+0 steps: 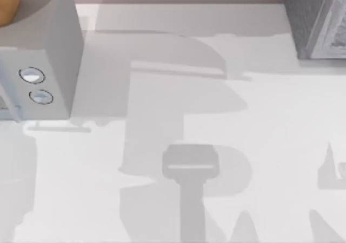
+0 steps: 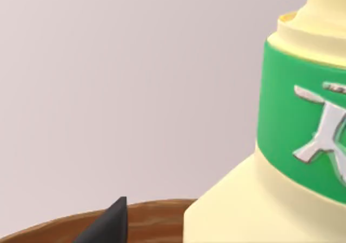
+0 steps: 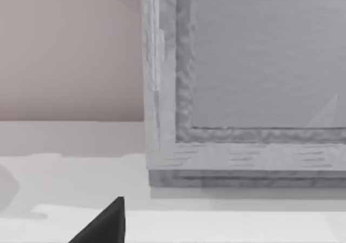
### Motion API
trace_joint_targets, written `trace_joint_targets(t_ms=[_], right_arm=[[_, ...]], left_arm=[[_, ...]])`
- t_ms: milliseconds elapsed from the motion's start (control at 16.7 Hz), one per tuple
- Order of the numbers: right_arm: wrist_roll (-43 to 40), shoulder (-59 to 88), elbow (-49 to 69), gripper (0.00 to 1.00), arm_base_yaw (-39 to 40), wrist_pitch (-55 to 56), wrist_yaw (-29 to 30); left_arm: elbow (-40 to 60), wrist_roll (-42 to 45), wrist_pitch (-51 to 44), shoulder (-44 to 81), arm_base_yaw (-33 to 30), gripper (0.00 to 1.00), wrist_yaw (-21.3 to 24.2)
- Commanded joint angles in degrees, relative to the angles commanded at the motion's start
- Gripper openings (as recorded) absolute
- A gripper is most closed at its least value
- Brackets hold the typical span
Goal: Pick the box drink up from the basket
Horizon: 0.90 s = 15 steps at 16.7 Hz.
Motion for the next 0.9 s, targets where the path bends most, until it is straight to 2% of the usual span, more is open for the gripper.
trace_joint_targets(t_ms=[720,900], right_arm=[[0.00,0.00,0.00,1.00,0.00,0.00,0.00],[0.00,0.00,0.00,1.00,0.00,0.00,0.00]], left_arm=[[0.00,0.00,0.00,0.00,0.00,0.02,0.00],[0.00,0.00,0.00,0.00,0.00,0.00,0.00]])
